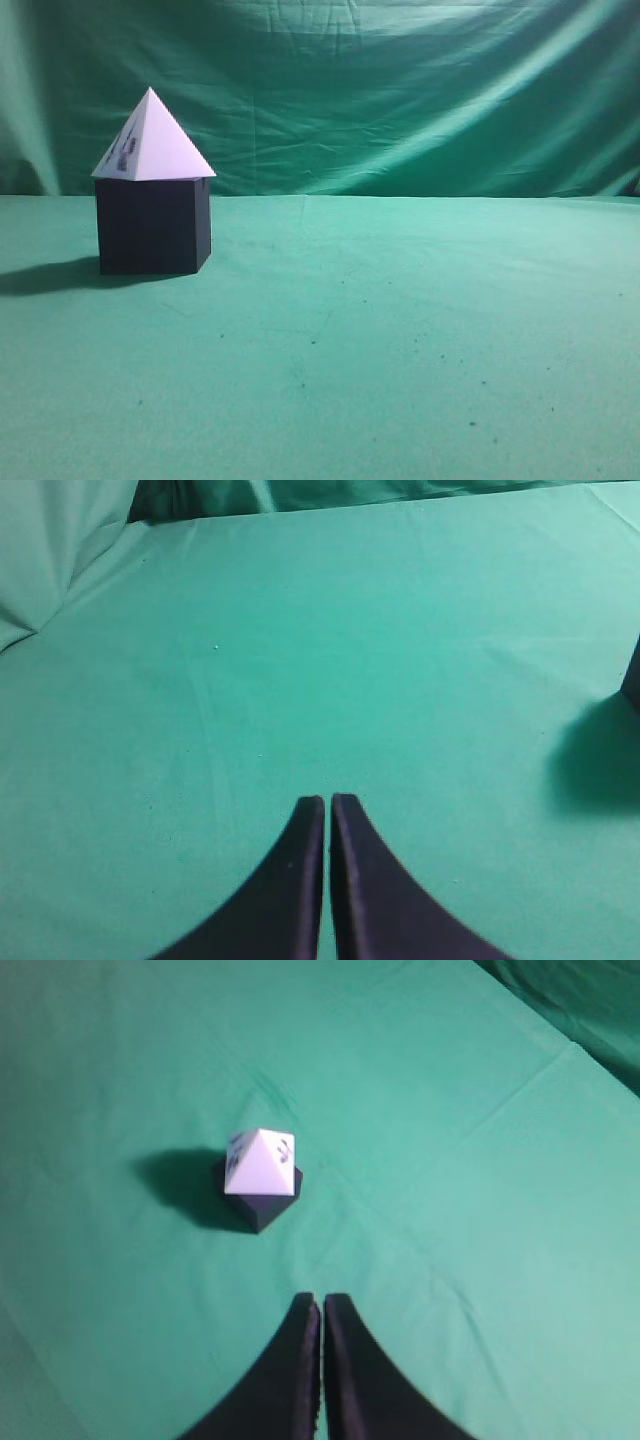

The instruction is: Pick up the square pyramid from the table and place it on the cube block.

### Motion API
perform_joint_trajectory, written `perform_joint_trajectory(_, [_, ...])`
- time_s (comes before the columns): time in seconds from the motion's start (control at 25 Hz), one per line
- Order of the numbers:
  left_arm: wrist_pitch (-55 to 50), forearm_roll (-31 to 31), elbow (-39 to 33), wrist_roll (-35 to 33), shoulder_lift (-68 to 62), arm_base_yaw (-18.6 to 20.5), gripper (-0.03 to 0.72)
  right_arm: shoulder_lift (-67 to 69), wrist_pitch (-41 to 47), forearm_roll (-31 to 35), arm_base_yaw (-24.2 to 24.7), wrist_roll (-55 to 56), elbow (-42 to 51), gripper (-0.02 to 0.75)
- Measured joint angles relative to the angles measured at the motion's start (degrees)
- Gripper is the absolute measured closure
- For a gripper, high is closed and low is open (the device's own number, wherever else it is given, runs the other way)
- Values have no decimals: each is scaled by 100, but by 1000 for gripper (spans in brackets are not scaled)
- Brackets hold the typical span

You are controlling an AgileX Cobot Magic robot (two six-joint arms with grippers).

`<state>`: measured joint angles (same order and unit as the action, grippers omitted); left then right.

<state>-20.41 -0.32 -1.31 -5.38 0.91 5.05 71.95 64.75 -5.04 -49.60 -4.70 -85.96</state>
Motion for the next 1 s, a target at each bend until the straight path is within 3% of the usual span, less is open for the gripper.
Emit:
perform_joint_trajectory(0.24, [0,0,0,0,0,0,688,-506,710,-355,0,307,24,738])
perform_joint_trajectory(0.4, [0,0,0,0,0,0,688,-1037,562,-577,175,447,224,738])
perform_joint_trajectory(0.48, [0,0,0,0,0,0,688,-1430,144,-542,539,456,576,738])
perform_joint_trajectory(0.52, [0,0,0,0,0,0,688,-1838,-403,-492,975,470,1081,738])
perform_joint_trajectory(0.56, [0,0,0,0,0,0,688,-1838,-403,-492,975,470,1081,738])
perform_joint_trajectory(1.0, [0,0,0,0,0,0,688,-4618,-3137,-185,3432,473,4899,738])
